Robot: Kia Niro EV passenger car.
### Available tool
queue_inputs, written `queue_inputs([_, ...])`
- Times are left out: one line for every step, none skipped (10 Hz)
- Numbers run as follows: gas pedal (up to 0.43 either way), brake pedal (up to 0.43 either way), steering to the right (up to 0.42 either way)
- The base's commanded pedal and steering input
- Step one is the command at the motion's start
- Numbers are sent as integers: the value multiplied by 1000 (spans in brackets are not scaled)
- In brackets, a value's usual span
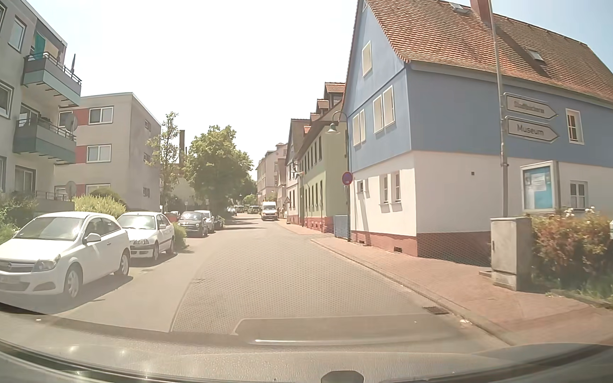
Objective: Follow the waypoints while adhering to traffic rules and regulations
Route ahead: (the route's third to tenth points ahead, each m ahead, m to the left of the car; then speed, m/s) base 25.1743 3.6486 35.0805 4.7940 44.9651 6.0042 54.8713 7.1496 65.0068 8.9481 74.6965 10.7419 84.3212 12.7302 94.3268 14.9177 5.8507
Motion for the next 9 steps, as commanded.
queue_inputs([0, 0, -89])
queue_inputs([0, 12, -87])
queue_inputs([0, 55, -85])
queue_inputs([0, 98, -83])
queue_inputs([0, 140, -80])
queue_inputs([0, 165, -79])
queue_inputs([0, 189, -74])
queue_inputs([0, 195, -68])
queue_inputs([0, 195, -55])
